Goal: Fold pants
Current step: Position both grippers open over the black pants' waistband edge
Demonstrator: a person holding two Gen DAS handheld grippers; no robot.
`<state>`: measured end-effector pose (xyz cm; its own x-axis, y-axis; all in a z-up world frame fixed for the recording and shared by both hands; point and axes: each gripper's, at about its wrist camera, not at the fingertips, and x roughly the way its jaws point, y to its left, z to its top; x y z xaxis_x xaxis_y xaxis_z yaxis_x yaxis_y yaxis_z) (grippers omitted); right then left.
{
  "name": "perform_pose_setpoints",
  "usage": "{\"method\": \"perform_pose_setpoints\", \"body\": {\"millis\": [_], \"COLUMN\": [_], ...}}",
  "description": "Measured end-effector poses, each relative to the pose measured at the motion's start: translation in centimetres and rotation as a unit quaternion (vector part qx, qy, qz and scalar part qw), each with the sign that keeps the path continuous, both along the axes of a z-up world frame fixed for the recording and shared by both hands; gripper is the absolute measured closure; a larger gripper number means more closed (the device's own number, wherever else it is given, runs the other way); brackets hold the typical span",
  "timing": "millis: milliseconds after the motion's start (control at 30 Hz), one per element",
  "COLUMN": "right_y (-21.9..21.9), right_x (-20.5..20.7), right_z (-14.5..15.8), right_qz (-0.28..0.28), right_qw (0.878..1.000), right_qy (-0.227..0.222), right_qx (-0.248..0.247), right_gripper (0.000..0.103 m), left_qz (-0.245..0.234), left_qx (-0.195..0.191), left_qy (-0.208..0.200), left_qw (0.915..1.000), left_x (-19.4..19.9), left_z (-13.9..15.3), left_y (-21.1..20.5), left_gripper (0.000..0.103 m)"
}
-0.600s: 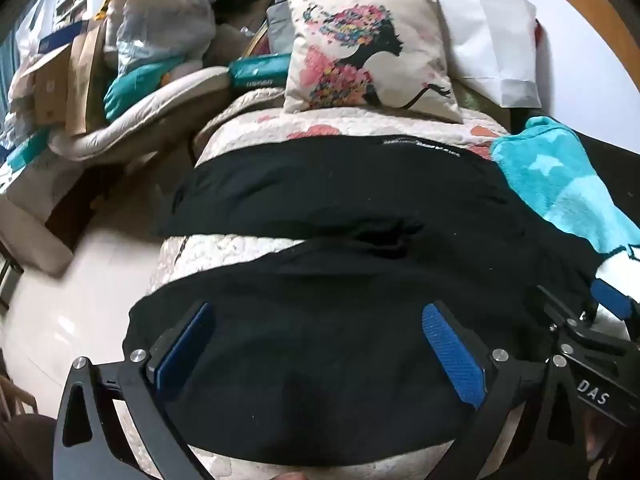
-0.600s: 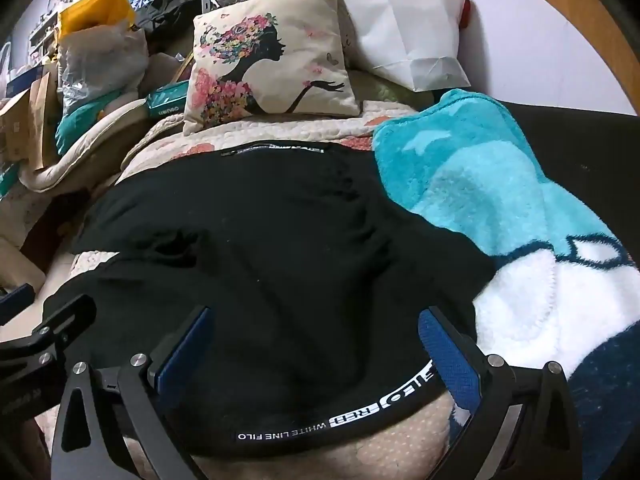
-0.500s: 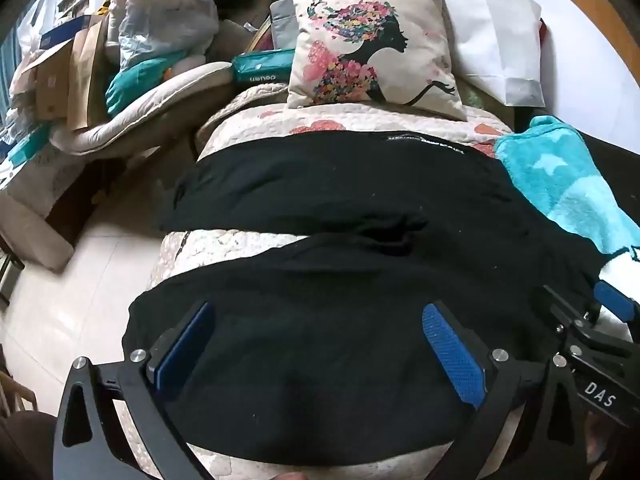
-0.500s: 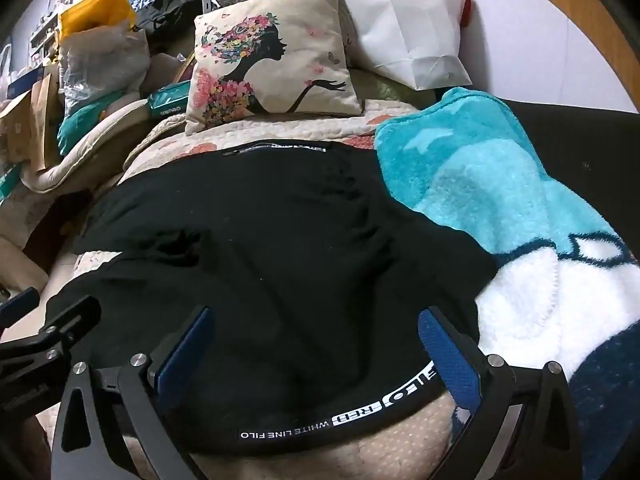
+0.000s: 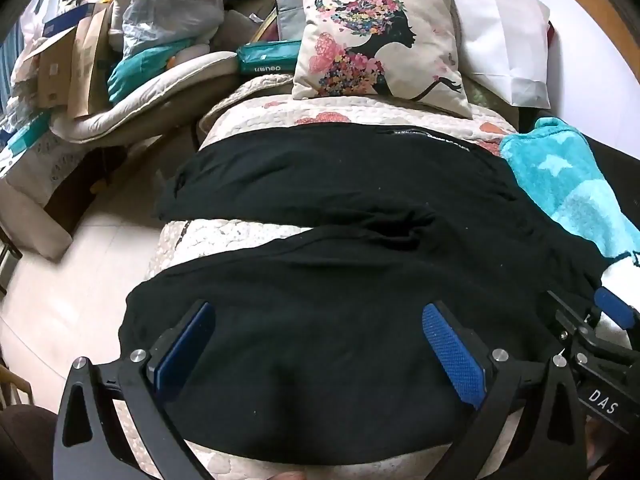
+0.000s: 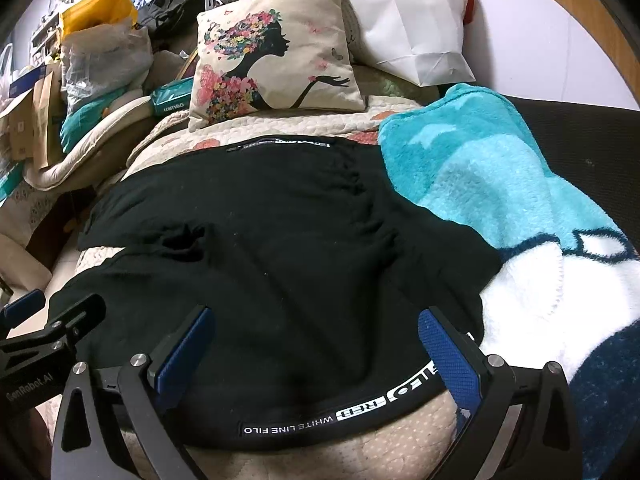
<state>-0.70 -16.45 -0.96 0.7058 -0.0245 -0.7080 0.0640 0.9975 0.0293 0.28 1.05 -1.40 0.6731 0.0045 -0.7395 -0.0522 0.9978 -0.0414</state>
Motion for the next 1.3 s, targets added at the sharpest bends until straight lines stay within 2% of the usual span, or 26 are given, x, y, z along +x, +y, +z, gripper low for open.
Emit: {"method": "perform_pose_setpoints", "body": {"millis": [800, 1067, 1300], "right_y": [-0.2, -0.3, 0.6], "right_x": [0.0, 0.2, 0.2], "right_z": [0.1, -0.3, -0.6], "right_qz": [-0.002, 0.003, 0.029], "right_qw": [1.0, 1.0, 0.999], "right_qy": [0.001, 0.011, 0.02], "right_qx": [-0.005, -0.001, 0.011], "right_gripper": [0.0, 0.0, 0.0], "left_qz": [-0.009, -0.001, 0.03], "left_qx": [-0.043, -0.036, -0.024], "left_qy": [0.035, 0.037, 0.043], "left_qw": [0.9984, 0.9987, 0.9984], "left_x": [0.6, 0.7, 0.3], "left_z": [-0.7, -0.7, -0.9], "left_y": [0.6, 0.7, 1.9], "left_gripper": [0.0, 0.0, 0.0]}}
